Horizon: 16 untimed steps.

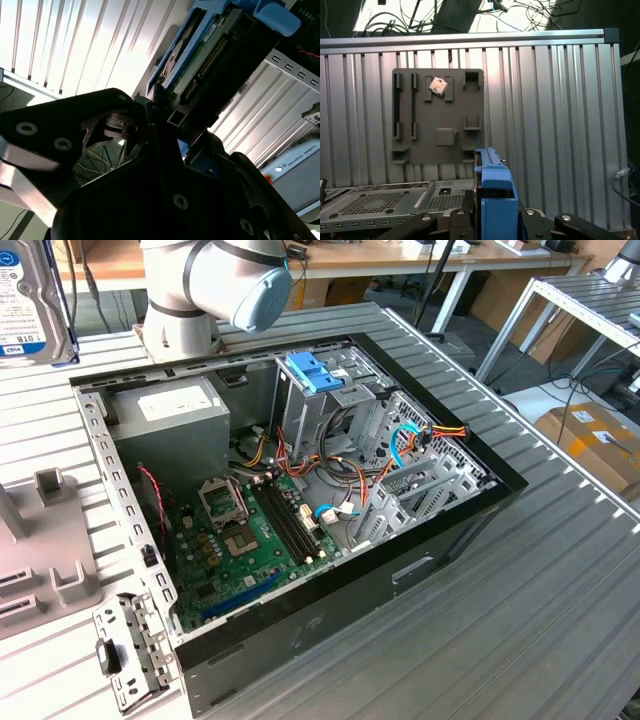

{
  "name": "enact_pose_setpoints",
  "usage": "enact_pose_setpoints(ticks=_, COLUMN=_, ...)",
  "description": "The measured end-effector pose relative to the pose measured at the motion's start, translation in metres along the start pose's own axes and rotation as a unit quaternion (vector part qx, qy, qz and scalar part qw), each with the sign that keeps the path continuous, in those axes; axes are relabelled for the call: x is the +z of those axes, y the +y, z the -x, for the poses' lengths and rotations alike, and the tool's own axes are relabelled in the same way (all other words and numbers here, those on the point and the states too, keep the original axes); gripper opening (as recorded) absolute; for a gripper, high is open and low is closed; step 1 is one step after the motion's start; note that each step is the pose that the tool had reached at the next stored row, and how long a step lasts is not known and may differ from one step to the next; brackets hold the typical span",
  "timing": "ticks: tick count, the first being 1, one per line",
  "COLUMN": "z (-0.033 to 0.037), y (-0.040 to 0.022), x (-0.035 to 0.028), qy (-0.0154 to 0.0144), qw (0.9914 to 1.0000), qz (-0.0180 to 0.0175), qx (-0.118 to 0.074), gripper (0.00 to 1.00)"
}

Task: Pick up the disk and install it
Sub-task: 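Pick up the disk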

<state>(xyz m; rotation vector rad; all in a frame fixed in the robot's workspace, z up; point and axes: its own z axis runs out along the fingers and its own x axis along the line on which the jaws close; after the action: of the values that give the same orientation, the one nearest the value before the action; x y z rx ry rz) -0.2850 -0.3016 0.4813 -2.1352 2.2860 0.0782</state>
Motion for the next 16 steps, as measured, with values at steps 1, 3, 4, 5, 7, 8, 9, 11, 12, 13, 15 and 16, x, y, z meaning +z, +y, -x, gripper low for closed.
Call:
enact_pose_setpoints(ticks=1, z=0.0002, y=-0.0025, x=-0.0001, qy=0.0, qw=1.0, qz=0.0, qx=0.0, gripper=0.36)
enact_pose_setpoints(ticks=3, z=0.0004, y=-0.0068, x=-0.0002, qy=0.0, qw=1.0, qz=0.0001, qx=0.0, gripper=0.36)
enact_pose_setpoints(ticks=4, z=0.0006, y=-0.0086, x=-0.0003, qy=0.0001, qw=1.0, qz=0.0001, qx=0.0, gripper=0.36)
enact_pose_setpoints(ticks=5, z=0.0007, y=-0.0104, x=-0.0003, qy=0.0, qw=1.0, qz=0.0001, qx=0.0, gripper=0.36)
enact_pose_setpoints(ticks=7, z=0.001, y=-0.0143, x=-0.0004, qy=0.0, qw=1.0, qz=0.0002, qx=0.0, gripper=0.36)
enact_pose_setpoints(ticks=8, z=0.0011, y=-0.0159, x=-0.0004, qy=0.0, qw=1.0, qz=0.0001, qx=0.0, gripper=0.36)
enact_pose_setpoints(ticks=9, z=0.0012, y=-0.0174, x=-0.0005, qy=0.0, qw=1.0, qz=0.0001, qx=0.0, gripper=0.36)
enact_pose_setpoints(ticks=11, z=0.0016, y=-0.0237, x=-0.0006, qy=0.0, qw=1.0, qz=0.0002, qx=0.0, gripper=0.36)
enact_pose_setpoints(ticks=12, z=0.0019, y=-0.0275, x=-0.0007, qy=0.0001, qw=1.0, qz=0.0002, qx=0.0, gripper=0.36)
enact_pose_setpoints(ticks=13, z=0.002, y=-0.0293, x=-0.0008, qy=0.0, qw=1.0, qz=0.0002, qx=0.0, gripper=0.36)
enact_pose_setpoints(ticks=15, z=0.0022, y=-0.0328, x=-0.0009, qy=0.0001, qw=1.0, qz=0.0003, qx=0.0, gripper=0.36)
enact_pose_setpoints(ticks=16, z=0.0024, y=-0.0345, x=-0.0009, qy=0.0001, qw=1.0, qz=0.0003, qx=0.0, gripper=0.36)
